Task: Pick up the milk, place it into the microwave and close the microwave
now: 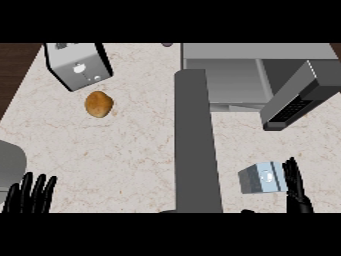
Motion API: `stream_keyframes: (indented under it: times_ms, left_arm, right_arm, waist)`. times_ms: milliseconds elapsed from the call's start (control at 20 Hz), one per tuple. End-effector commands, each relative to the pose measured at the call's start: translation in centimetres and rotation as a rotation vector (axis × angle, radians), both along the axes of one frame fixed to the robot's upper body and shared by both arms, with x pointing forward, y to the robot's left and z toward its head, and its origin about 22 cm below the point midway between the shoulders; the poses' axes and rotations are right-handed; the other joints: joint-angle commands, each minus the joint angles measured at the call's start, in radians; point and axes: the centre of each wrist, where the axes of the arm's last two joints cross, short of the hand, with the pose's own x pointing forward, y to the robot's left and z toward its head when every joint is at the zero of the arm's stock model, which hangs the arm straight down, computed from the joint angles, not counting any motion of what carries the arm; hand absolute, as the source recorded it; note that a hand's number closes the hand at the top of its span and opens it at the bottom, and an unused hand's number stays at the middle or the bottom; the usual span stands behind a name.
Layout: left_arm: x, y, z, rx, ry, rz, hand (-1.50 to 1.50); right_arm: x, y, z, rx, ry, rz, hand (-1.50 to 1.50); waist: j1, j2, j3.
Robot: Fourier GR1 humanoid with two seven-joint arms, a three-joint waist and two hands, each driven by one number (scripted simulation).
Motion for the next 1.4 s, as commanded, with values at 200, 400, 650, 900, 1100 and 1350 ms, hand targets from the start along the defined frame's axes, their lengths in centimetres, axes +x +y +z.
stream_keyframes:
  times_ms: [200, 400, 650, 900, 1100, 1350]
  left_arm:
    - [-0.7, 1.2, 0.5, -0.012, 0.002, -0.009, -1.5]
    - [-0.8, -0.2, -0.7, -0.002, 0.011, -0.007, -1.5]
    - [-2.7, -0.1, -1.0, 0.013, -0.007, 0.003, -1.5]
    - [-0.8, 1.5, -1.1, 0.008, 0.003, -0.017, -1.5]
    - [-2.0, -0.1, -1.3, 0.007, -0.001, -0.009, -1.5]
    - [-1.0, 0.8, -0.3, -0.003, 0.011, -0.014, -1.5]
  right_arm:
    - [0.4, -0.2, -1.5, 0.027, -0.029, 0.04, -1.5]
    - [3.2, 0.0, 0.2, 0.072, 0.007, 0.062, -1.5]
    - [4.0, 1.2, -0.4, 0.052, -0.011, 0.008, -1.5]
    - [5.8, 1.4, -0.8, -0.113, -0.052, -0.066, 1.5]
    - [6.4, 2.3, -0.7, -0.097, -0.042, -0.038, 1.5]
    - [8.3, 2.5, 0.0, -0.082, -0.09, -0.116, 1.5]
  waist:
    - [0.0, 0.0, 0.0]
    - [-0.001, 0.0, 0.0]
    - [0.003, 0.0, 0.0]
    - [0.003, 0.002, 0.0]
    - [0.002, 0.0, 0.0]
    - [0.0, 0.0, 0.0]
